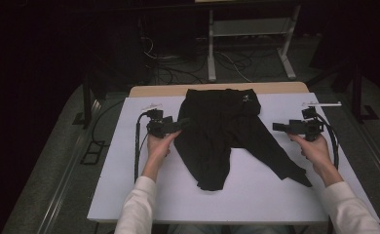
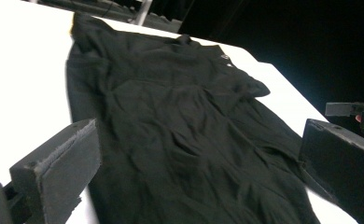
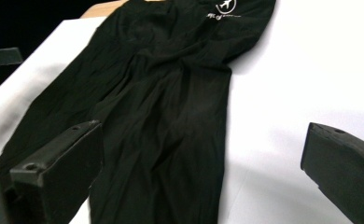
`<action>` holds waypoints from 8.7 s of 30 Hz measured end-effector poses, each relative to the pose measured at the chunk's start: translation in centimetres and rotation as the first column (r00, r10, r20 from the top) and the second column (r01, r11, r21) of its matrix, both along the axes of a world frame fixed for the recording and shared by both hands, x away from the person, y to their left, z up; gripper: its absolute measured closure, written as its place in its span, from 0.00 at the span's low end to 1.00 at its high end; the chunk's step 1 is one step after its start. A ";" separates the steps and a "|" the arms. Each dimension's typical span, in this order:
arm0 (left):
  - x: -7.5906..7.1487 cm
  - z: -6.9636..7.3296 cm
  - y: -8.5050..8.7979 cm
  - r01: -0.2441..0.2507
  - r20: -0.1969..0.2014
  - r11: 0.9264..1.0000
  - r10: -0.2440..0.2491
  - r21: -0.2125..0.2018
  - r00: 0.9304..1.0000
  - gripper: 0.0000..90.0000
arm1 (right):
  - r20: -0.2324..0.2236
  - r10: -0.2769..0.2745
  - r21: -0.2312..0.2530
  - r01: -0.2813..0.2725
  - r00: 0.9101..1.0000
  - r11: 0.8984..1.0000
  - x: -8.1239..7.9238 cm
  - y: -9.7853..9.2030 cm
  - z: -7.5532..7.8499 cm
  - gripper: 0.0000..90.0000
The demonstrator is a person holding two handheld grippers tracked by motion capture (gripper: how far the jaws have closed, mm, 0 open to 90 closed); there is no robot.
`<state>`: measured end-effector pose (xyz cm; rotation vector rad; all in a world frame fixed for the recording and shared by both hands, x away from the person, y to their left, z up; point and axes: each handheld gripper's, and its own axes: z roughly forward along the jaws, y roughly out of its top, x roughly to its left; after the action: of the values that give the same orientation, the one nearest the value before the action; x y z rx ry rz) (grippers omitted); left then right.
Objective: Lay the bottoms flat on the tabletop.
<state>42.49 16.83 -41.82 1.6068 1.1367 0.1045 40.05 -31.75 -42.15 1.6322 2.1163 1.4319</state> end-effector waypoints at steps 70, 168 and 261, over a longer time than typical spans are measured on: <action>-4.5 -0.4 -12.0 0.359 -0.005 0.932 -0.359 0.046 0.933 0.01 | -0.137 0.113 0.122 -0.097 0.984 0.988 -8.1 -4.8 2.3 0.98; -8.3 -3.9 -21.6 0.530 -0.101 0.848 -0.525 0.022 0.845 1.00 | -0.305 -0.007 0.084 0.034 0.952 0.996 -8.1 -7.1 -3.7 0.64; -17.2 -1.0 -18.4 0.777 -0.111 0.578 -0.780 0.251 0.616 0.55 | -0.331 0.220 0.062 -0.212 0.918 0.975 -17.3 -5.5 -1.5 0.63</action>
<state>25.33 -1.59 -42.87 2.2325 0.3012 -0.3320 22.77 -37.28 -43.70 1.8120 2.5457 1.3142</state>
